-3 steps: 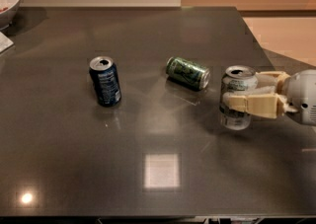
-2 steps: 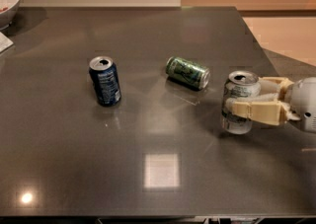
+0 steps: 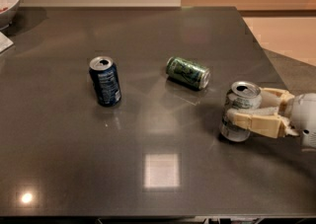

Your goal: Place 7up can upright

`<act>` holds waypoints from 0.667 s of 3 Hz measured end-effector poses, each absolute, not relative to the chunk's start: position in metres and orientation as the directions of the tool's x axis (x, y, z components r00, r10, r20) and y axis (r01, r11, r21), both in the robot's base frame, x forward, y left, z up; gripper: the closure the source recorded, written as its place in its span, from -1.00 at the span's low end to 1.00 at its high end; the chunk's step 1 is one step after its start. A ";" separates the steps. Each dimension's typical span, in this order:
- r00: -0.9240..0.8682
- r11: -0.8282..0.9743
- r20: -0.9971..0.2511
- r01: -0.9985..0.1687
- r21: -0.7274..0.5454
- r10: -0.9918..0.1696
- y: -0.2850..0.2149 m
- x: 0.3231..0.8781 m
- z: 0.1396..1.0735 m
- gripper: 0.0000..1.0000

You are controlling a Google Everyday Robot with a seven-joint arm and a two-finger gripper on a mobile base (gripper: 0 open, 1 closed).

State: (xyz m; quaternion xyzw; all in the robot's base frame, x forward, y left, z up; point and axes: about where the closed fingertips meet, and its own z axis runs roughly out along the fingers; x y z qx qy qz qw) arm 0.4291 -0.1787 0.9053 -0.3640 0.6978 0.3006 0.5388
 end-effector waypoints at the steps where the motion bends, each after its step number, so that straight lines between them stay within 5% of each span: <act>1: -0.134 0.546 -0.977 -0.837 0.023 -0.165 -0.178 0.428 0.893 -0.30; 2: -0.115 0.530 -0.982 -0.848 0.017 -0.153 -0.176 0.428 0.885 -0.74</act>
Offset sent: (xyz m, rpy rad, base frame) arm -0.0023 -0.0003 -0.0334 0.0583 -0.0534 0.0433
